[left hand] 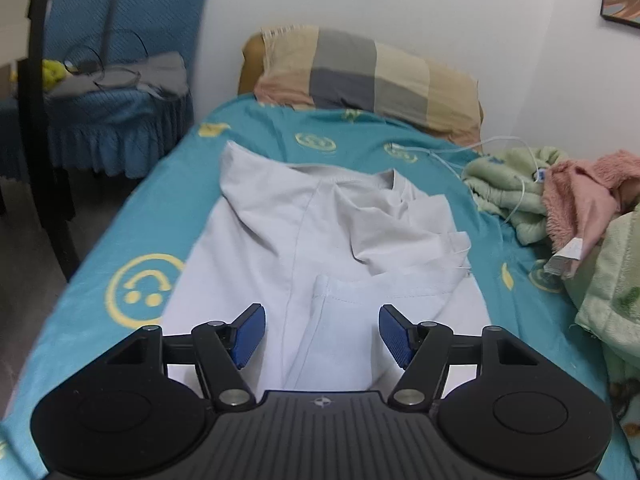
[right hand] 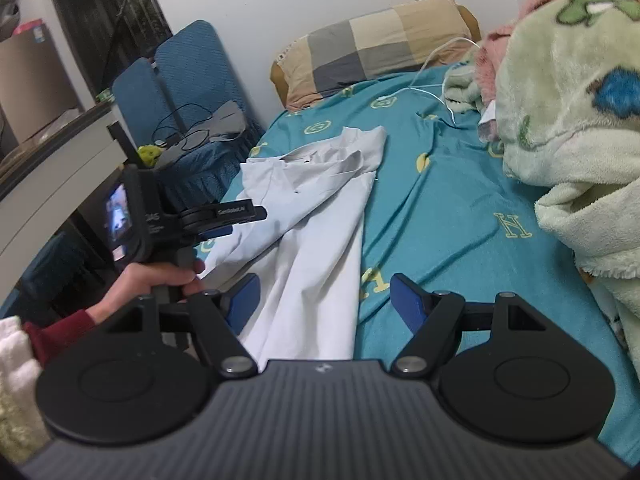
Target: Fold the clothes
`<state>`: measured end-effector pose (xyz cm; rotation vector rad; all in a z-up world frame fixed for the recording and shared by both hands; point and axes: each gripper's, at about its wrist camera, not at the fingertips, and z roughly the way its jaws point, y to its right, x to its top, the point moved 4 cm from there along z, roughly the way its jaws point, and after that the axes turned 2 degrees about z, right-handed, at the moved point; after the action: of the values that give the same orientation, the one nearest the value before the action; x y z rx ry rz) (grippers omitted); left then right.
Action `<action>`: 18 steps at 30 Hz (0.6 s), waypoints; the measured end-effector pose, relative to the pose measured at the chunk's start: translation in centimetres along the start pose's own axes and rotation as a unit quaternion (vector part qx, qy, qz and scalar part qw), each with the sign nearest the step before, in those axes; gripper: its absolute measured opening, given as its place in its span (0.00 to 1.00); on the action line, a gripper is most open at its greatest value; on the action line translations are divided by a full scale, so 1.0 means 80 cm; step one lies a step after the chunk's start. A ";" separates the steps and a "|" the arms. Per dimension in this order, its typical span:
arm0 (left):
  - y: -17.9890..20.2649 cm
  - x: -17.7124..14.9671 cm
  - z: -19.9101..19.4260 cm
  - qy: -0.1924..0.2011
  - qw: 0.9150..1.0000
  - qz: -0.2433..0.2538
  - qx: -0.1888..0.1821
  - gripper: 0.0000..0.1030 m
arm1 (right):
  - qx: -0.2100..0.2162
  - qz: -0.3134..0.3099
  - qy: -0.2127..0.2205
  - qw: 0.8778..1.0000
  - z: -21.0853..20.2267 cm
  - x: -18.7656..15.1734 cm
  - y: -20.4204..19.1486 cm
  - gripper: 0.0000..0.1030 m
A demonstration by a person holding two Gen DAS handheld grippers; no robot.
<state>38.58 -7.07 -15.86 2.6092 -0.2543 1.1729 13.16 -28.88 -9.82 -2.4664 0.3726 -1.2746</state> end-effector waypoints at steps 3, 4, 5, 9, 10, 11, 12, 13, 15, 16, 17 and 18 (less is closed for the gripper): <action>-0.002 -0.002 0.028 -0.023 1.000 -0.003 -0.002 0.58 | 0.006 0.017 -0.001 1.000 0.010 0.003 0.009 0.72; -0.002 -0.002 0.034 -0.028 1.000 -0.001 -0.003 0.57 | 0.007 0.022 -0.002 1.000 0.011 0.003 0.012 0.72; 0.001 -0.002 0.031 -0.028 1.000 0.008 -0.004 0.56 | 0.007 0.026 -0.002 1.000 0.012 0.003 0.014 0.72; 0.014 -0.001 0.018 -0.027 0.999 0.042 -0.008 0.37 | 0.009 0.046 -0.004 0.999 0.016 0.005 0.022 0.72; 0.017 -0.001 0.015 -0.026 0.998 0.050 -0.010 0.30 | 0.009 0.051 -0.005 0.999 0.018 0.005 0.024 0.72; 0.020 -0.001 0.012 -0.026 0.998 0.058 -0.011 0.16 | 0.010 0.056 -0.005 0.998 0.019 0.005 0.026 0.72; 0.023 -0.001 0.009 -0.026 0.997 0.067 -0.012 0.09 | 0.010 0.061 -0.006 0.998 0.020 0.005 0.029 0.72; 0.026 -0.001 0.006 -0.025 0.997 0.075 -0.013 0.04 | 0.011 0.066 -0.006 0.998 0.021 0.006 0.031 0.72; 0.032 -0.001 -0.001 -0.025 0.995 0.092 -0.015 0.04 | 0.011 0.076 -0.007 0.997 0.023 0.006 0.035 0.72; 0.035 -0.001 -0.004 -0.024 0.994 0.101 -0.016 0.03 | 0.012 0.081 -0.008 0.997 0.024 0.006 0.037 0.72; 0.040 0.000 -0.007 -0.024 0.994 0.109 -0.018 0.02 | 0.012 0.086 -0.008 0.996 0.025 0.007 0.039 0.72; 0.047 0.001 -0.012 -0.021 0.993 0.117 -0.025 0.02 | 0.013 0.091 -0.009 0.996 0.027 0.007 0.041 0.72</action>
<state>36.96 -10.36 -14.58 2.6171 -0.6059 1.1662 14.97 -31.71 -11.91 -2.3596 0.5595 -1.1746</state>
